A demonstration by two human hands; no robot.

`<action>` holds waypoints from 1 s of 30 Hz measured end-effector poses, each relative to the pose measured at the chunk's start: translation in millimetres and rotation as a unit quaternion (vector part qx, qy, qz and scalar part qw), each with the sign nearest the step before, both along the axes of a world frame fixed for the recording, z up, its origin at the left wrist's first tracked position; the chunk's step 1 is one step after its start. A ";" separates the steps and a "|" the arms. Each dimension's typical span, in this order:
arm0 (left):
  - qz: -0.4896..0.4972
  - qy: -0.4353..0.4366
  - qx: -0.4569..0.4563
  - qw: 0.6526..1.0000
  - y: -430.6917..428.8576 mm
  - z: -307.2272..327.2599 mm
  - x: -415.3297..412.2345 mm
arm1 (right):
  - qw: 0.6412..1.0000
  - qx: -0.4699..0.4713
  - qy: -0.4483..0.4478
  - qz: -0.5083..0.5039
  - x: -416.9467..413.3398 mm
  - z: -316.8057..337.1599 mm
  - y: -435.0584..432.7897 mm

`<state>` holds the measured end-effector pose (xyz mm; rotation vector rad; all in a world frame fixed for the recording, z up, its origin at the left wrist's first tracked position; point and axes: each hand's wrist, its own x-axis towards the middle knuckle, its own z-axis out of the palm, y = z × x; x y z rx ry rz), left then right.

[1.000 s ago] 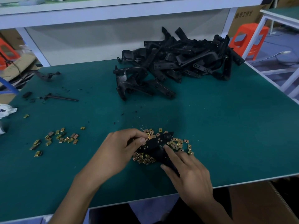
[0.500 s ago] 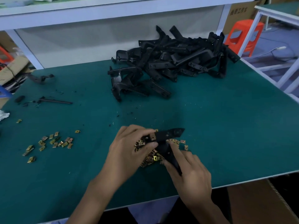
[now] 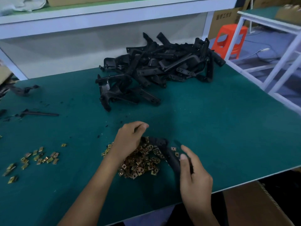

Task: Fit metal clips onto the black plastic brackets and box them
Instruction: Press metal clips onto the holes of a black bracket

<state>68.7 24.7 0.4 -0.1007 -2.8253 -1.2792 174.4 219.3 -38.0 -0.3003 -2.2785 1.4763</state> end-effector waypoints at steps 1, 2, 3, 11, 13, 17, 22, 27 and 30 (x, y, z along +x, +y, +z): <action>0.002 0.000 0.007 1.000 -2.7 -0.5 -1.0 | 0.999 -0.043 -0.010 -0.011 -1.7 2.1 1.9; -0.010 0.002 -0.012 1.000 -5.0 -1.0 -1.5 | 0.996 -0.087 -0.015 -0.022 -4.4 3.9 3.9; -0.031 -0.004 -0.047 0.998 -5.5 -1.5 -0.9 | 0.992 -0.125 -0.019 -0.024 -6.2 6.0 6.4; -0.040 -0.032 -0.127 0.991 -2.9 -16.1 0.1 | 0.967 -0.230 -0.052 0.097 -3.8 16.2 13.2; -0.031 -0.032 -0.121 0.992 -5.3 -16.4 1.1 | 0.966 -0.229 -0.059 0.107 -4.0 16.8 15.2; -0.026 -0.050 -0.132 0.990 -6.0 -15.3 3.6 | 0.961 -0.238 -0.058 0.124 -4.1 16.5 20.9; 0.013 -0.034 -0.063 0.997 -8.7 -7.5 16.4 | 0.894 -0.392 -0.121 0.178 -3.1 28.1 33.2; 0.035 -0.003 0.068 0.997 -14.4 19.6 30.7 | 0.895 -0.297 -0.131 0.306 -0.2 41.6 25.3; 0.086 -0.015 0.188 0.978 -20.3 35.0 41.0 | 0.927 -0.139 -0.073 0.342 -3.1 41.3 17.5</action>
